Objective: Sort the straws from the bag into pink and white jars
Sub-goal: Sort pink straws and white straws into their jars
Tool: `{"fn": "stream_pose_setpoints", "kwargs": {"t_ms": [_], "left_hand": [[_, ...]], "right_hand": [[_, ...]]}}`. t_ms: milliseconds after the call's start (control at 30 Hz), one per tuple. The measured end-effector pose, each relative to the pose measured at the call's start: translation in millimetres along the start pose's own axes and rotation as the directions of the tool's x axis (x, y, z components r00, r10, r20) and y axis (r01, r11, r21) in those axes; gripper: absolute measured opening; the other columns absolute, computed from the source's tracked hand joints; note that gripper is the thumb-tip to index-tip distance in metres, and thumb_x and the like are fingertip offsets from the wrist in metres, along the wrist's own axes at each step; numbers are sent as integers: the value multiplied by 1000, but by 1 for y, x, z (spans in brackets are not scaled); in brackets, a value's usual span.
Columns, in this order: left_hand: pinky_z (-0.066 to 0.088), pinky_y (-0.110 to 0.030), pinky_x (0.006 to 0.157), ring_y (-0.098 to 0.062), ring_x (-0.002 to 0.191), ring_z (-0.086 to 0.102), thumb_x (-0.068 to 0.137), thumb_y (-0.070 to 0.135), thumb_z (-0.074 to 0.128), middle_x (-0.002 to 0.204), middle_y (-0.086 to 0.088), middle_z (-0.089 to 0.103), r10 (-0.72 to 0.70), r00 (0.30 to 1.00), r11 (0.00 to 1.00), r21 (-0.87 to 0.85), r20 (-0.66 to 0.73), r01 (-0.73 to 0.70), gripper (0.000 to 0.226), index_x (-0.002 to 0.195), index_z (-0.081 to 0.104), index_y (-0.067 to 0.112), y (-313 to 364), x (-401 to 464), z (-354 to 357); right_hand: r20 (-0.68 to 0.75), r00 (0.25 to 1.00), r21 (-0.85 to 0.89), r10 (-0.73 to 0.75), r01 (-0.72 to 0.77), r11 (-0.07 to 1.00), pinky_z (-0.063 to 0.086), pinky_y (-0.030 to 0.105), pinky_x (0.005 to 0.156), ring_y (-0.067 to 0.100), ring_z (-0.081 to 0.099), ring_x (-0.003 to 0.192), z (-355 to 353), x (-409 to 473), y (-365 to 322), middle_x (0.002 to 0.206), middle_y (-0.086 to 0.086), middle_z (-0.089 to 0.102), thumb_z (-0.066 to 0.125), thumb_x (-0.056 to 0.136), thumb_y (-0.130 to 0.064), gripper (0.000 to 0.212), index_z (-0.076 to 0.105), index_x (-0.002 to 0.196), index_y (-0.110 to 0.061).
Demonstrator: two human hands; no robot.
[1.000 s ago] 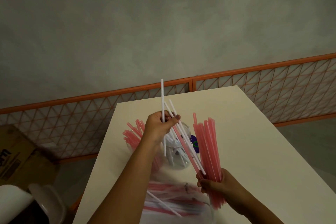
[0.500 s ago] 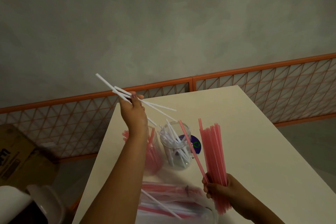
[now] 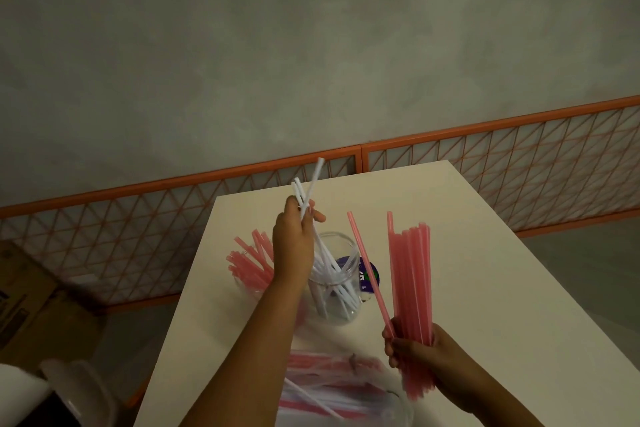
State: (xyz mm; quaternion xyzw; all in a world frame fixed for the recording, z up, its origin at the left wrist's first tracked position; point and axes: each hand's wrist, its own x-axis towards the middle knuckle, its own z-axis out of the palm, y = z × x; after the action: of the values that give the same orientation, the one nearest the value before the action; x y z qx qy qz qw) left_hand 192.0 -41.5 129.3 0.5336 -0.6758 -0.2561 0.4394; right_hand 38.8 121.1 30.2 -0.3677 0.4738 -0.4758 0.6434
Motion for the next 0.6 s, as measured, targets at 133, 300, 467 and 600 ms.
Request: {"fn": "stream_pose_setpoints", "kwargs": {"t_ms": [133, 300, 467, 600], "left_hand": [[50, -28, 80, -24, 96, 65, 92, 20, 55, 103, -7, 71, -26, 994, 994, 106, 109, 14, 21, 106, 61, 7, -6, 1, 1], [43, -14, 64, -16, 90, 57, 90, 28, 58, 110, -8, 64, -16, 996, 997, 83, 83, 9, 29, 110, 59, 7, -2, 5, -5], [41, -8, 53, -8, 71, 51, 94, 36, 46, 92, 4, 58, -55, 991, 963, -270, -119, 21, 30, 111, 55, 13, 20, 12, -14], [36, -14, 50, -2, 54, 39, 99, 29, 36, 79, 9, 55, -93, 993, 835, -549, -70, 40, 21, 94, 56, 25, 25, 10, -10]], "right_hand": [[2, 1000, 10, -15, 15, 1000, 52, 30, 68, 23, 61, 71, 2, 1, 1, 76, 12, 65, 71, 67, -19, 36, 62, 96, 0], [-14, 999, 16, -29, 29, 999, 52, 30, 69, 24, 61, 71, 1, 1, 0, 78, 12, 65, 72, 66, -21, 37, 63, 96, -1], [-41, 999, 19, -36, 37, 999, 53, 31, 69, 25, 61, 72, 1, 1, 1, 78, 13, 65, 73, 64, -23, 43, 62, 98, 2], [-44, 998, 15, -50, 50, 999, 53, 32, 70, 24, 61, 71, 3, 1, 0, 78, 13, 65, 73, 63, -23, 44, 61, 98, 2]]}}
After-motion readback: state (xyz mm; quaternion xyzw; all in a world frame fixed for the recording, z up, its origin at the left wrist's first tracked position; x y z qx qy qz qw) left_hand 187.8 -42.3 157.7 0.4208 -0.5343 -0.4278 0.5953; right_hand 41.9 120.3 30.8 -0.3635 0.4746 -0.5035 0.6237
